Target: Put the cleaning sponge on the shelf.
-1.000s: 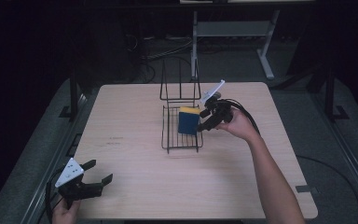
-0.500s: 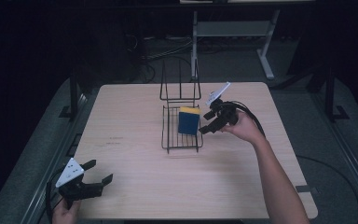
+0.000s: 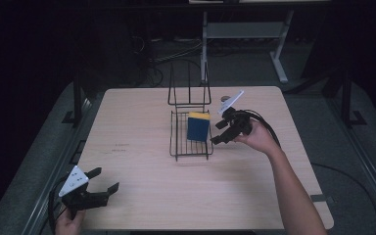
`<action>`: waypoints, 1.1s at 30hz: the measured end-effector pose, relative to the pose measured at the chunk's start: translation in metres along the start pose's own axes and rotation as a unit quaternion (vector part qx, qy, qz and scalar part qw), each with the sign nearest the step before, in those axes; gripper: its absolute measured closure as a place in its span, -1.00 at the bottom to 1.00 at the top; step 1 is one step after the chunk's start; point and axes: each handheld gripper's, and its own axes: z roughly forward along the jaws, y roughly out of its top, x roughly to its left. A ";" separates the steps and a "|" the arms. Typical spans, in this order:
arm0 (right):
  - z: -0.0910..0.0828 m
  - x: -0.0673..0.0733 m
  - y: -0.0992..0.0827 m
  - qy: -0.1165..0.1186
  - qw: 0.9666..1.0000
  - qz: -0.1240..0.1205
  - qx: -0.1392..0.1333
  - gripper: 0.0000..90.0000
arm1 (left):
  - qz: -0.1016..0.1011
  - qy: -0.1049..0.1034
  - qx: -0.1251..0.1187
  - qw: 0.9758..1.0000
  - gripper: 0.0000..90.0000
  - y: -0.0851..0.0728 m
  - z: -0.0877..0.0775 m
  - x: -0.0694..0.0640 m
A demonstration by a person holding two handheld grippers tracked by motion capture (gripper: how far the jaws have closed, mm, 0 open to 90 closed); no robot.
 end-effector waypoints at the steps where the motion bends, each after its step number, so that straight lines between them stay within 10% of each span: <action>1: 0.000 0.001 -0.001 0.000 1.000 0.001 0.002 -0.46 | 0.000 0.000 -0.001 1.000 -0.69 0.000 0.000 0.000; 33: -0.006 0.013 -0.019 0.008 1.000 0.008 0.019 -0.53 | 0.002 -0.002 -0.001 1.000 -0.69 0.001 0.000 -0.002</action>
